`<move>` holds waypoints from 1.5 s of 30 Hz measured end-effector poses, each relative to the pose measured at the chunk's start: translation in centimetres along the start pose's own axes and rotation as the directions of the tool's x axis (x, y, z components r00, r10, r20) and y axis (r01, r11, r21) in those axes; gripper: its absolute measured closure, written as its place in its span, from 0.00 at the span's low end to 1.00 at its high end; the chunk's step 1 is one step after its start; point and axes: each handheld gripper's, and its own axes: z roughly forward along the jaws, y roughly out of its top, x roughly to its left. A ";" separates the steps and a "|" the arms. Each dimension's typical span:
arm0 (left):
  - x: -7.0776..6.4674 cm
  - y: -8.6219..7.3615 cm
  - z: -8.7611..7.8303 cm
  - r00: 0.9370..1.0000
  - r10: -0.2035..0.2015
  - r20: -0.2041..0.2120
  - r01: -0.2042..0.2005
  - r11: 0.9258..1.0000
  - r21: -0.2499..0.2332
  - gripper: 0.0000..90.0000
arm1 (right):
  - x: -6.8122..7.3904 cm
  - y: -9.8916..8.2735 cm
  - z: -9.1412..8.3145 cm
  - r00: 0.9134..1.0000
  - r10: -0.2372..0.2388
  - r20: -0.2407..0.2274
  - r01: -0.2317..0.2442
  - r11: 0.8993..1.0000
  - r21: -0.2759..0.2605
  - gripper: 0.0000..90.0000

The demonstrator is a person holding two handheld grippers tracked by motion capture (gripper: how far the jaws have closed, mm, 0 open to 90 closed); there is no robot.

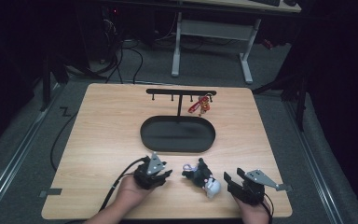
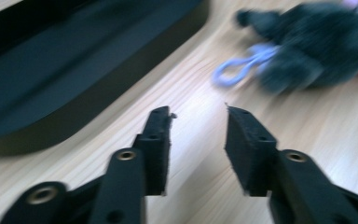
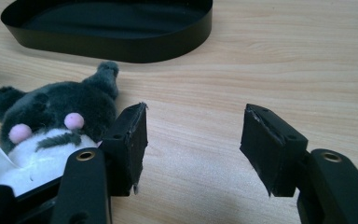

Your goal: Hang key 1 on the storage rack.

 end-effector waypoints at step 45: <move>5.2 -4.6 -4.9 0.996 -0.078 -0.036 0.076 0.995 -0.070 0.42 | 1.2 3.0 2.3 0.995 -0.095 -0.034 0.100 0.972 0.211 0.30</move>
